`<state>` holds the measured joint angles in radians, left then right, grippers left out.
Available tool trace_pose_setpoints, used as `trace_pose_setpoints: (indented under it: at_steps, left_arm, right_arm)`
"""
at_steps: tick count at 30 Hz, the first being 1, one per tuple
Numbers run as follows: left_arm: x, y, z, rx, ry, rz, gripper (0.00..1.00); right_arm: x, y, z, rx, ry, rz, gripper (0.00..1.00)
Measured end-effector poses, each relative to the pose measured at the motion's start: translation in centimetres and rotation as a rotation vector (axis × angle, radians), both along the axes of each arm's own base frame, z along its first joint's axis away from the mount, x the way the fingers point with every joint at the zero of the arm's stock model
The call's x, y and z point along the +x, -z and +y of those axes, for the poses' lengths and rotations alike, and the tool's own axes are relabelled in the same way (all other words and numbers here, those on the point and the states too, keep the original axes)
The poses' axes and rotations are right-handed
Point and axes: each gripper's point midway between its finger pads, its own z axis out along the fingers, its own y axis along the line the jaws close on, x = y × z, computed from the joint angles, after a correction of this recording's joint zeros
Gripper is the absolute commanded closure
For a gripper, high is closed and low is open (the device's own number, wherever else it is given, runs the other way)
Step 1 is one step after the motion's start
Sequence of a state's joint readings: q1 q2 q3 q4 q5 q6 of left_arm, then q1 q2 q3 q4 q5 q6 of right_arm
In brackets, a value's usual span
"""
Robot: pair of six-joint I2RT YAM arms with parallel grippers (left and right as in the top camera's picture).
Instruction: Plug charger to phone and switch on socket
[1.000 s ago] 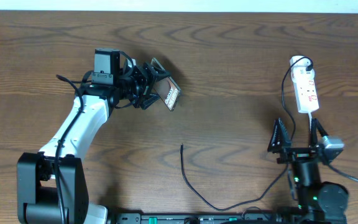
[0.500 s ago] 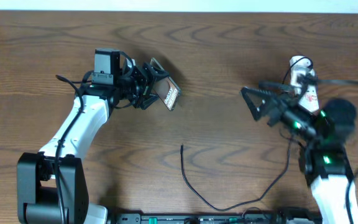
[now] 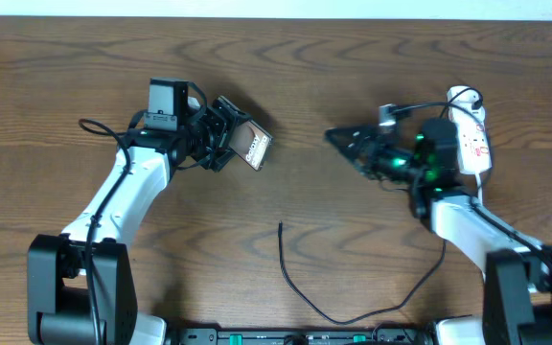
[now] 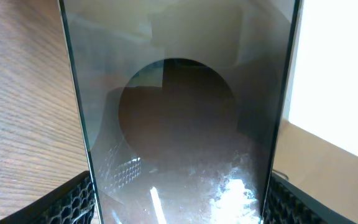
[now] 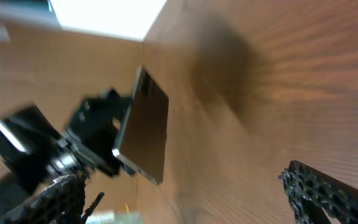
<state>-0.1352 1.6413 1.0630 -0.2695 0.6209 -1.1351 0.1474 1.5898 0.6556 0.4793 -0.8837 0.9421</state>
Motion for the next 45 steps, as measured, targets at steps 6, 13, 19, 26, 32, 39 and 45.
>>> trace_pose_setpoints:
  at_steps: [6,13,19,26,32,39,45]
  left_arm:
    - [-0.3,0.5,-1.1,0.023,-0.044,0.036,0.93]
    - [-1.3,0.6,-3.5,0.002,-0.042,0.079,0.93]
    - [-2.2,0.6,-5.7,-0.001,-0.016,0.093,0.93]
    - [-3.5,0.5,-8.2,-0.025,0.003,0.125,0.93]
    - [-3.6,-0.1,-9.7,-0.062,-0.004,0.124,0.92]
    - [-3.6,-0.1,-9.7,-0.073,-0.024,0.141,0.92]
    - [-3.6,0.0,-9.5,-0.072,-0.039,0.150,0.90]
  right_arm:
    - [-1.8,0.3,4.7,-0.029,-0.153,-0.136,0.01]
    - [-2.6,0.3,6.2,-0.052,-0.197,-0.188,0.01]
    - [-2.9,0.3,6.6,-0.063,-0.212,-0.211,0.01]
    - [-3.8,0.8,7.5,-0.090,-0.257,-0.235,0.12]
    - [-3.5,1.1,7.4,-0.112,-0.240,-0.245,0.23]
    - [-3.0,1.3,7.1,-0.137,-0.209,-0.254,0.85]
    - [-2.2,2.2,6.6,-0.181,-0.171,-0.254,0.99]
